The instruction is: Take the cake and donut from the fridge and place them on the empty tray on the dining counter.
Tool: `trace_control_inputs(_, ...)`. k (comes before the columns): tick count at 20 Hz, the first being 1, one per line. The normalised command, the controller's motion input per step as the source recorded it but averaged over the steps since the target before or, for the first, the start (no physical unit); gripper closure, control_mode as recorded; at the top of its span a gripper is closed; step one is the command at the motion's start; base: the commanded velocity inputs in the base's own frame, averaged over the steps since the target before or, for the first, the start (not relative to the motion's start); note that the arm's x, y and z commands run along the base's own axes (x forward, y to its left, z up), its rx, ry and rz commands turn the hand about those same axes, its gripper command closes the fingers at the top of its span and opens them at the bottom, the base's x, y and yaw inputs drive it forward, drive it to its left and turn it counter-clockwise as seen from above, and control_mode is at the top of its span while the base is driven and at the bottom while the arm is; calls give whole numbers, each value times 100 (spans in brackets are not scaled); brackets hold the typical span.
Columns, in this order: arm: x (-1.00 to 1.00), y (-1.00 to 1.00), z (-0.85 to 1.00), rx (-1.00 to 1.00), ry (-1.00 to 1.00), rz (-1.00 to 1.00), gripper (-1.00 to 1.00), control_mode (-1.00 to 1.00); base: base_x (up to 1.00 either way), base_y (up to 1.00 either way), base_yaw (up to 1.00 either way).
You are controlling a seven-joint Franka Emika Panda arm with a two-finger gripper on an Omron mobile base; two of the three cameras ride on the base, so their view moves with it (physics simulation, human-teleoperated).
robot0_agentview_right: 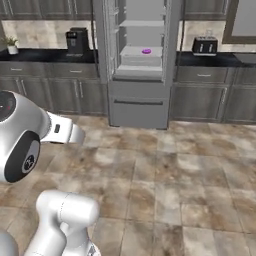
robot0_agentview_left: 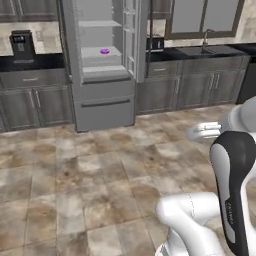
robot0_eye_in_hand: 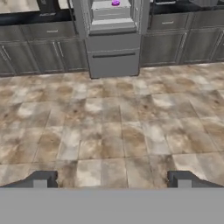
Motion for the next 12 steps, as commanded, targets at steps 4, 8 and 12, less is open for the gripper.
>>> trace_control_inputs(4, 0, 0, 0, 0, 0, 0, -100, 100, 100, -4, 0)
trace_control_inputs(8, 0, 0, 0, 0, 0, 0, -100, 100, 100, -2, 0)
trace_control_inputs(12, 0, 0, 0, 0, 0, 0, -100, 100, 100, -6, 0)
